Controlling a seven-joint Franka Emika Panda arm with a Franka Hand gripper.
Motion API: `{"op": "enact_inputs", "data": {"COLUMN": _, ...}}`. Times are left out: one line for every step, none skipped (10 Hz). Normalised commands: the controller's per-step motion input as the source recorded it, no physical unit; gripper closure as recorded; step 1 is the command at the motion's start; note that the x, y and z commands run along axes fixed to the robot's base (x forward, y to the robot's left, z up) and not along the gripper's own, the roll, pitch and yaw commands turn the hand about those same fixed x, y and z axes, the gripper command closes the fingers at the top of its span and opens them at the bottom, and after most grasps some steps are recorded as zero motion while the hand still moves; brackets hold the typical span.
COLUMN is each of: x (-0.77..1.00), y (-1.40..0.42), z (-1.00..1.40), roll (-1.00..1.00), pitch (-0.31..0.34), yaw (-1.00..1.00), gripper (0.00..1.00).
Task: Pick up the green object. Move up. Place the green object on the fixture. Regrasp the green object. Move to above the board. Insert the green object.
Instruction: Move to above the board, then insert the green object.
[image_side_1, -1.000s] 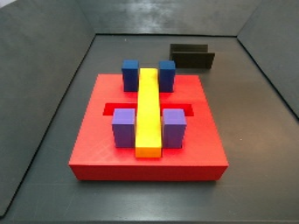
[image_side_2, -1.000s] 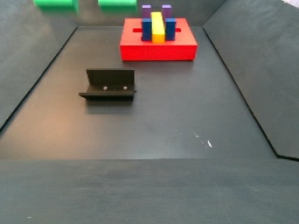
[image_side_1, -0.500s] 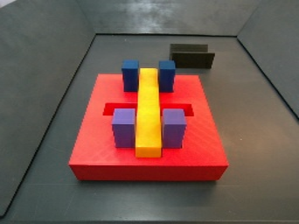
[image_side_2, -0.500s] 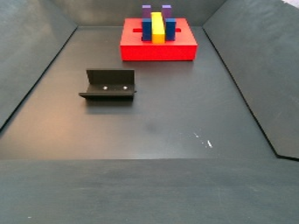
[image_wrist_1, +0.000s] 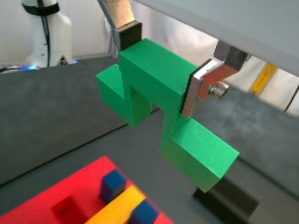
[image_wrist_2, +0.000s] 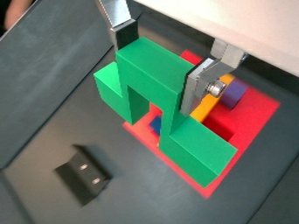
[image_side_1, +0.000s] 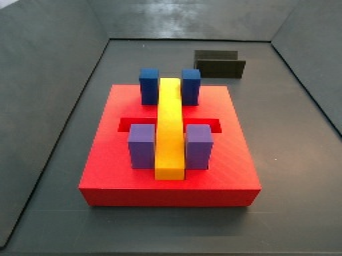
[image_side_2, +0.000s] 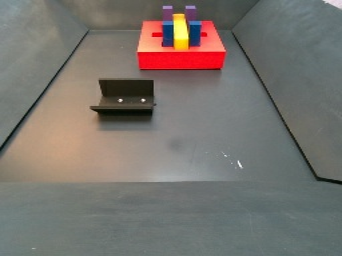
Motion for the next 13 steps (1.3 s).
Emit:
{"op": "enact_inputs", "data": {"x": -0.15, "y": -0.09, "z": 0.02, "roll": -1.00, "pitch": 0.004, "yaw": -0.02, "gripper": 1.00}}
{"op": "enact_inputs", "data": {"x": -0.12, "y": -0.02, "z": 0.02, "roll": -1.00, "pitch": -0.017, "yaw": -0.01, "gripper": 1.00}}
{"op": "enact_inputs", "data": {"x": -0.10, "y": 0.01, "z": 0.01, "roll": -0.95, "pitch": -0.039, "yaw": -0.01, "gripper": 1.00}}
{"op": "enact_inputs", "data": {"x": -0.09, "y": 0.03, "z": 0.00, "roll": -0.68, "pitch": -0.053, "yaw": -0.01, "gripper": 1.00}}
{"op": "enact_inputs", "data": {"x": -0.07, "y": 0.03, "z": 0.00, "roll": -0.42, "pitch": -0.056, "yaw": 0.00, "gripper": 1.00}}
{"op": "enact_inputs", "data": {"x": -0.05, "y": 0.02, "z": 0.00, "roll": -0.28, "pitch": -0.051, "yaw": -0.01, "gripper": 1.00}}
{"op": "enact_inputs", "data": {"x": 0.05, "y": -0.01, "z": 0.00, "roll": 0.00, "pitch": 0.000, "yaw": -0.02, "gripper": 1.00}}
{"op": "enact_inputs", "data": {"x": 0.10, "y": -0.05, "z": -0.09, "roll": -0.10, "pitch": -0.013, "yaw": -0.08, "gripper": 1.00}}
{"op": "enact_inputs", "data": {"x": 0.19, "y": -0.06, "z": -0.08, "roll": -0.14, "pitch": -0.024, "yaw": -0.12, "gripper": 1.00}}
{"op": "enact_inputs", "data": {"x": 0.25, "y": -0.06, "z": -0.05, "roll": -0.16, "pitch": -0.023, "yaw": -0.14, "gripper": 1.00}}
{"op": "enact_inputs", "data": {"x": 0.27, "y": -0.07, "z": 0.00, "roll": -0.20, "pitch": -0.031, "yaw": -0.15, "gripper": 1.00}}
{"op": "enact_inputs", "data": {"x": 0.13, "y": -0.12, "z": 0.00, "roll": -0.19, "pitch": -0.086, "yaw": -0.17, "gripper": 1.00}}
{"op": "enact_inputs", "data": {"x": 0.00, "y": -0.07, "z": -0.06, "roll": -0.09, "pitch": -0.083, "yaw": 0.00, "gripper": 1.00}}
